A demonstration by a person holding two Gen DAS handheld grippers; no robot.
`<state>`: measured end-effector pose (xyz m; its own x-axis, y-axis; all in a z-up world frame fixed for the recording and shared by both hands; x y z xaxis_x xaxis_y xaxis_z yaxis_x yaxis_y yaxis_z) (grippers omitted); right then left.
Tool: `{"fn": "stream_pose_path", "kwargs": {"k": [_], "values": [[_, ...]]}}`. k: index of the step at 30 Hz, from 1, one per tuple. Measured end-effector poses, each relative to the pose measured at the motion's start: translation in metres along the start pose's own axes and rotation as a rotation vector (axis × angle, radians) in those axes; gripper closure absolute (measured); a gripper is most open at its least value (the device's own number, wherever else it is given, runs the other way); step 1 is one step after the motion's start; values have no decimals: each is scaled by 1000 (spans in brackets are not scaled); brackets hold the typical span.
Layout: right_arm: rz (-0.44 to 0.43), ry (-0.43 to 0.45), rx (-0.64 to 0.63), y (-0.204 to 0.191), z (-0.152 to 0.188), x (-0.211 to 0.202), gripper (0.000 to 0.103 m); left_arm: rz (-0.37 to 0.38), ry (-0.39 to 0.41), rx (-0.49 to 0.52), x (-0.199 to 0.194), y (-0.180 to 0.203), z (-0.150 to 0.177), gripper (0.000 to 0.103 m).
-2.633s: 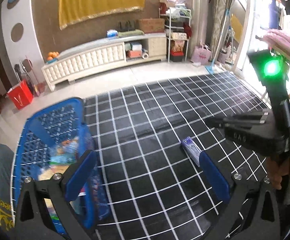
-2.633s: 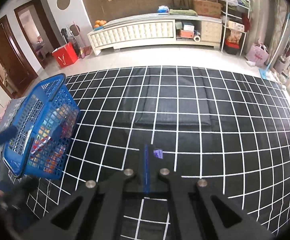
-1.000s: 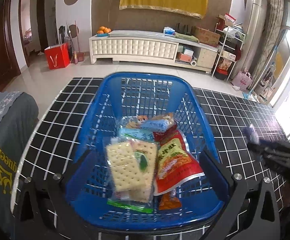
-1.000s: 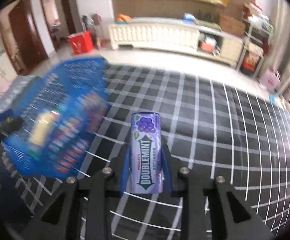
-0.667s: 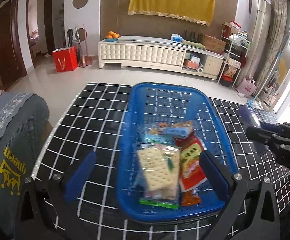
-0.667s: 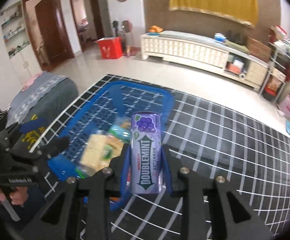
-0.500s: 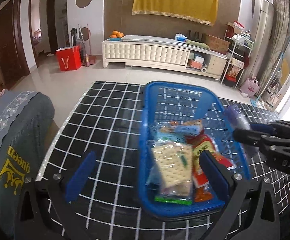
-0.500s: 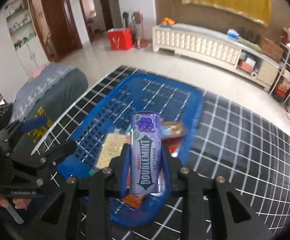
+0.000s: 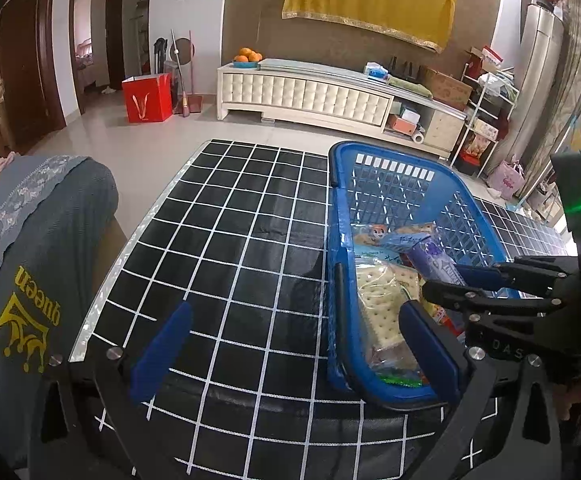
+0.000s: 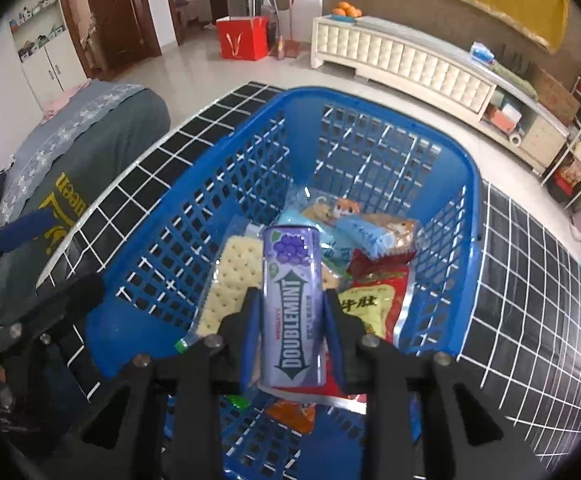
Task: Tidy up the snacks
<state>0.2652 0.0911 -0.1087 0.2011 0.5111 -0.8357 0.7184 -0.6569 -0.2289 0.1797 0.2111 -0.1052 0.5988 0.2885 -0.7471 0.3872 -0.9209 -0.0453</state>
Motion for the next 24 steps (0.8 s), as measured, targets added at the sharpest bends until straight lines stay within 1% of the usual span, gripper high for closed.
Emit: {"fn": "stream_pose_path", "kwargs": {"k": [1,2,3,4,6,9,12,14,16,18,19,21,22,24], "values": [[-2,4,-7,-2,-1,-2,60,0,3,0,-2,1,1,1],[9,12,-12,-3,-1,-6,44,-2,12,2,-4,1,1,1],[29,33,-18,-3,-1,-13,35,-3,22,6,-7,2,1,1],[36,62,-26,-4,0,-21,24,-5,32,10,-11,3,1,1],[41,118,-30,-6,2,-40,22,-2,56,13,-20,4,2,1],[37,172,-17,-7,10,-67,21,13,84,10,-34,7,1,1],[64,239,-13,-7,20,-97,19,31,118,19,-53,16,1,1],[77,292,-10,-10,30,-119,14,38,144,31,-67,25,2,1],[93,329,-12,-12,38,-136,12,45,170,44,-82,34,3,1],[140,362,-22,-14,47,-153,8,59,199,56,-99,44,5,1],[185,380,-36,-15,53,-162,6,64,213,61,-106,48,6,1],[245,413,-43,-16,64,-177,2,57,253,77,-124,57,9,1],[256,431,-34,-16,71,-186,0,55,268,87,-131,62,11,1],[266,466,-15,-18,83,-201,0,61,292,104,-146,70,15,1]]}}
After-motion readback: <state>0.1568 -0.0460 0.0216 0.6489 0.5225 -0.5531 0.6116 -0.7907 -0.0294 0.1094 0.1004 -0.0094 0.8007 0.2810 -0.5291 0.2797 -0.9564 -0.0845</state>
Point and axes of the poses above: each gripper's, at about its wrist camera, not at the fingertips, and x roughly the way its jaws point, y to its right, z to its underside, the point moved 4 cm from there along x, roughly the way its jaws point, and after that the axes turned 13 degrees about -z, right-handed, at the moved point
